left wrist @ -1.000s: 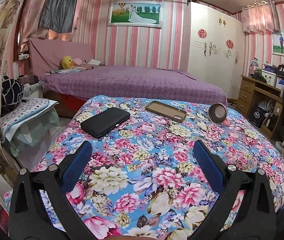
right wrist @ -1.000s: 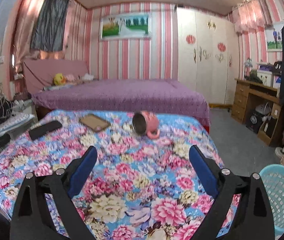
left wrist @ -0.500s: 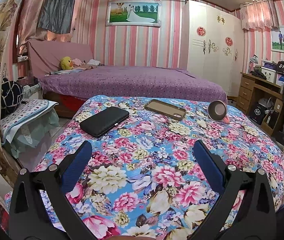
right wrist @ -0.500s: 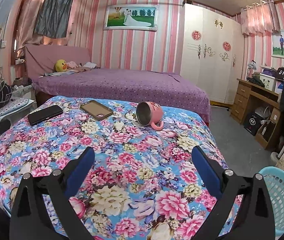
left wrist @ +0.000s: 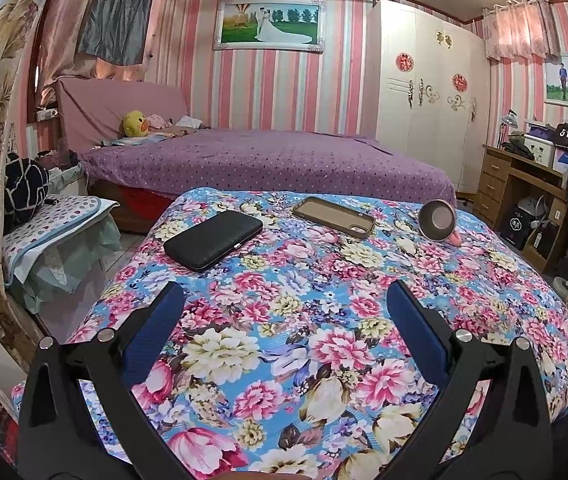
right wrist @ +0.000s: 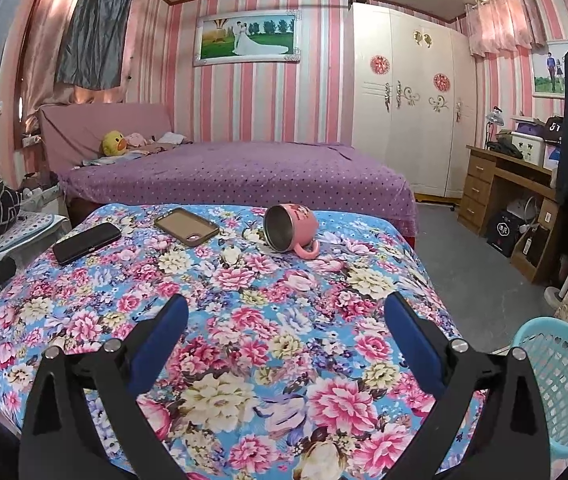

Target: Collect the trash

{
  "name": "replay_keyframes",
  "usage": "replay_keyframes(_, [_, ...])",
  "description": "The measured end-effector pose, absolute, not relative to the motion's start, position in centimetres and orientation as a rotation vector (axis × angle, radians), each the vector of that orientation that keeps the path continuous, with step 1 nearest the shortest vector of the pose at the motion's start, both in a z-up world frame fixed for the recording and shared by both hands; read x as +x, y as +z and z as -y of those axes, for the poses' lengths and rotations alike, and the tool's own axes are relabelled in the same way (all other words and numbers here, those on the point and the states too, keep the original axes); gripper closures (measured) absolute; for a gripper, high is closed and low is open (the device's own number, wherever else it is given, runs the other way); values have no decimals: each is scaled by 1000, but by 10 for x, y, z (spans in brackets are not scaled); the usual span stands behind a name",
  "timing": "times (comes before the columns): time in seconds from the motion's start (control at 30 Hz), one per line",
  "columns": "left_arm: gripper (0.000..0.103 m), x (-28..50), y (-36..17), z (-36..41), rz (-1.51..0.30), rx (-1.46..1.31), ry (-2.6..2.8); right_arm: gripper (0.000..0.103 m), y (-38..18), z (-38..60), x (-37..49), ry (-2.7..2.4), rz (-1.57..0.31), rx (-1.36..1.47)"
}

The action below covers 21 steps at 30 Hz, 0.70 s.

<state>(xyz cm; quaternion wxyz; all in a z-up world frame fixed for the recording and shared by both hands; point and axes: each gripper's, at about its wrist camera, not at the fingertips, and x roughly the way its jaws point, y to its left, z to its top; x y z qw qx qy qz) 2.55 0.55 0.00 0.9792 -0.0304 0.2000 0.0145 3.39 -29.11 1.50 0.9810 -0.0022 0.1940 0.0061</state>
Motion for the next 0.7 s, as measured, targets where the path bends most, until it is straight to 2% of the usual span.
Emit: replay_keyframes(0.7, [5, 24, 2, -6, -403, -55, 27, 7, 16, 293, 34, 10, -389, -3])
